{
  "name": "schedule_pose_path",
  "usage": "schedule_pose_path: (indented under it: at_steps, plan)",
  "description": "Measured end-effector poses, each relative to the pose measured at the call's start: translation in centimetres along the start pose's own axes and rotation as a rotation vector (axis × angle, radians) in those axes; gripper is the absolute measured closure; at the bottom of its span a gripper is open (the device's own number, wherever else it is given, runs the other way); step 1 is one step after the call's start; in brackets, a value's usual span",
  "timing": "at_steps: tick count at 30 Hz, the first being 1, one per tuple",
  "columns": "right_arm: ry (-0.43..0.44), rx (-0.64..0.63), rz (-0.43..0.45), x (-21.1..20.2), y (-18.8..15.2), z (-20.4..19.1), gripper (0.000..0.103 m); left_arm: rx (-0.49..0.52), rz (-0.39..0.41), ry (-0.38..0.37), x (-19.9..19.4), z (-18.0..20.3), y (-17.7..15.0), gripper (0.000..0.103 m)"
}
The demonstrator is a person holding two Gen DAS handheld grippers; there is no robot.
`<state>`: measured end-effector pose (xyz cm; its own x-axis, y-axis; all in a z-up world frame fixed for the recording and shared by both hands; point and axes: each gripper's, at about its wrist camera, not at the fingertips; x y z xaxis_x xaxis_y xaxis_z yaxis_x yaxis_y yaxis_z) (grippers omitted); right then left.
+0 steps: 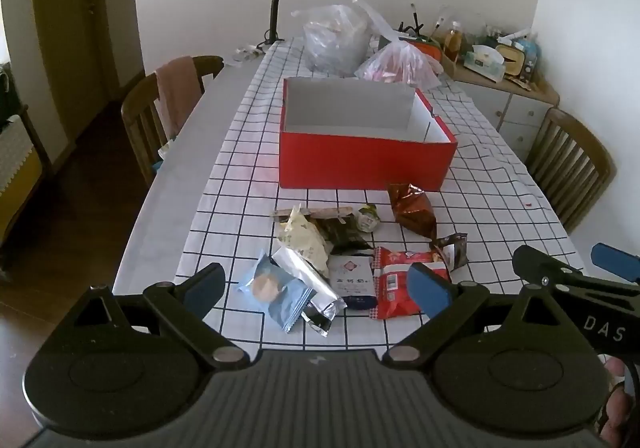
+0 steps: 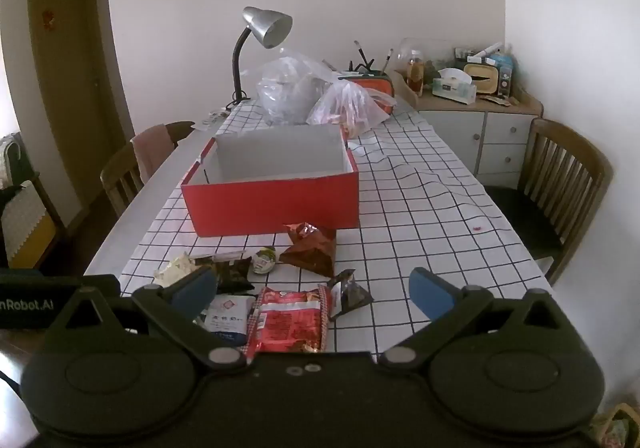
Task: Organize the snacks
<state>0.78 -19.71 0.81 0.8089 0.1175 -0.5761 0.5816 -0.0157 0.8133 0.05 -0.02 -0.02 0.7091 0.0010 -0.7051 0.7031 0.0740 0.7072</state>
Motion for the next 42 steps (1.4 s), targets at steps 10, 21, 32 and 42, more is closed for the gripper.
schedule_pose_path:
  at_steps: [10,21,32,42]
  plan:
    - [0.012,0.0,0.009,-0.3,-0.1,0.2,0.0,0.0,0.017,0.005,-0.4,-0.2,0.5,0.005]
    - [0.017,-0.014,0.018,-0.6,-0.1,-0.2,0.0,-0.001,0.042,0.009,-1.0,-0.1,0.2,0.005]
    - [0.022,-0.023,0.027,-0.7,-0.1,-0.5,0.0,-0.003,0.057,0.013,-1.4,-0.3,0.1,0.005]
    - [0.028,-0.04,0.03,-0.8,0.2,-1.0,0.0,-0.006,0.068,0.015,-1.5,-0.8,0.3,0.005]
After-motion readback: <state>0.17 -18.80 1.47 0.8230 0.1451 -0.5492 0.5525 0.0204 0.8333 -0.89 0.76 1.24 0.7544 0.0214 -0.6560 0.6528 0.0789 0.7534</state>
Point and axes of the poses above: each gripper's, at about its wrist camera, not at the fingertips, and x roughly the way its jaws point, z to its right, y to its top, and after that the axes turned 1 degree about x, right-handed
